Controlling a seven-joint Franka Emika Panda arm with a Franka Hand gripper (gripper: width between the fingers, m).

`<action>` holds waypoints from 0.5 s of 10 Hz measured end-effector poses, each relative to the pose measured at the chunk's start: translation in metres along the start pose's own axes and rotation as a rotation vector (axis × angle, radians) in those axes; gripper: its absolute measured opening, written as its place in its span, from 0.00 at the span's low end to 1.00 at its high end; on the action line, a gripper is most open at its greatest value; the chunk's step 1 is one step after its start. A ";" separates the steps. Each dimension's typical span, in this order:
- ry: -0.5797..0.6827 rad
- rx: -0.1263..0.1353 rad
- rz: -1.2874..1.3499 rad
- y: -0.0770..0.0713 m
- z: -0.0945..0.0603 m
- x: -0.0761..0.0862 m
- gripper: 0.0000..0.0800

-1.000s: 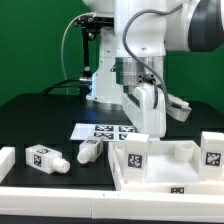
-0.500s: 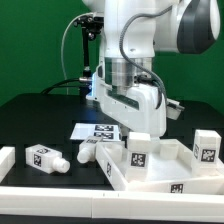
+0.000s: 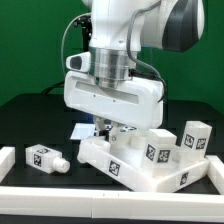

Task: Assemble square table

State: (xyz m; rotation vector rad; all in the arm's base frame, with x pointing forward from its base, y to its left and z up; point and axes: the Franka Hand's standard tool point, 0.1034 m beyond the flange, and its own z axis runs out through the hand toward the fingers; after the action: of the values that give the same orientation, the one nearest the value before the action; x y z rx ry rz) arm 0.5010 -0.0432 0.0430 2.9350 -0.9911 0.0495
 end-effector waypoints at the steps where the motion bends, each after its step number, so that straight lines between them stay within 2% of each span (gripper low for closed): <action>1: 0.000 -0.001 -0.034 0.001 0.000 0.000 0.08; 2: 0.003 -0.006 -0.145 0.000 -0.001 0.002 0.08; 4: 0.023 -0.003 -0.432 -0.013 -0.014 0.017 0.08; 5: 0.037 -0.014 -0.575 -0.019 -0.019 0.024 0.08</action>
Offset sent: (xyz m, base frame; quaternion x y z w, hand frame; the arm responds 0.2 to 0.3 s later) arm 0.0395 0.0091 0.0258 0.0264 0.0019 -0.3368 0.9412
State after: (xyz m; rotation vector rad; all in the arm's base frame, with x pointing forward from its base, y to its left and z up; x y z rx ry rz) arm 0.5311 -0.0413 0.0619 3.0632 -0.1153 0.0748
